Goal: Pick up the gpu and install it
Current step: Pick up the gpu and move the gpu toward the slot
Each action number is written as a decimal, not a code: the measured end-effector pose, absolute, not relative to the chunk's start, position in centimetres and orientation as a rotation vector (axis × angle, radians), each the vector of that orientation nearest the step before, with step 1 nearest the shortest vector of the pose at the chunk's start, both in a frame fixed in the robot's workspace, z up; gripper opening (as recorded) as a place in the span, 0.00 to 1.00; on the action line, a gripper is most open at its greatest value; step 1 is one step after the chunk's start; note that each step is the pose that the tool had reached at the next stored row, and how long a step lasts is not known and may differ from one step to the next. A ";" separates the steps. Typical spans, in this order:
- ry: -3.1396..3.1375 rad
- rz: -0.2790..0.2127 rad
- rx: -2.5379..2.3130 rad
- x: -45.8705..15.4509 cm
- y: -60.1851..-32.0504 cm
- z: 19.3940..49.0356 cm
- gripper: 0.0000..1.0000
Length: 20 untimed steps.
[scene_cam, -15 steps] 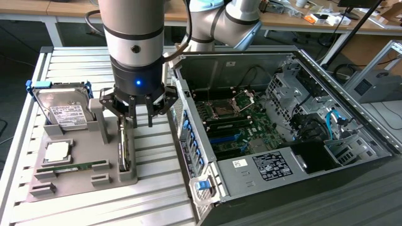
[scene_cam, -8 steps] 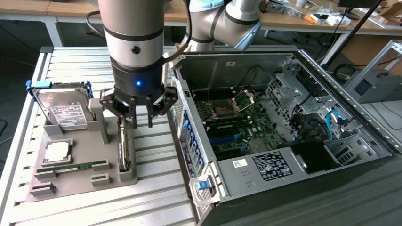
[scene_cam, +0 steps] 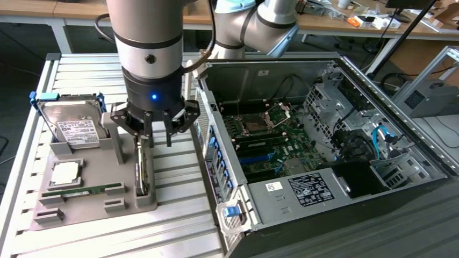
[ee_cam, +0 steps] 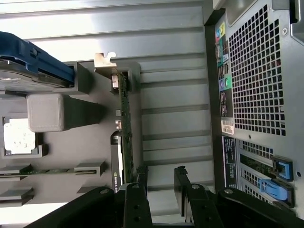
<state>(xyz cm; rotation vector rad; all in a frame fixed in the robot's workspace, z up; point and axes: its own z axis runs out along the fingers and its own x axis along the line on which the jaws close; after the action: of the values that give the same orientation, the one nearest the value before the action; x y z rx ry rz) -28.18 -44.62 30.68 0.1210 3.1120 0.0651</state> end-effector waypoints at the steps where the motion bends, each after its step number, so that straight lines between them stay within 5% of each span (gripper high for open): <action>1: 3.112 0.065 0.121 -28.3 -44.6 30.7 0.36; 20: 3.112 0.065 0.121 -29.7 -45.4 29.2 0.36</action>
<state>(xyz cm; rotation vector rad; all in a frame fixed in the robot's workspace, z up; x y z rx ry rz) -29.74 -45.36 29.17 0.1211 3.1119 0.0652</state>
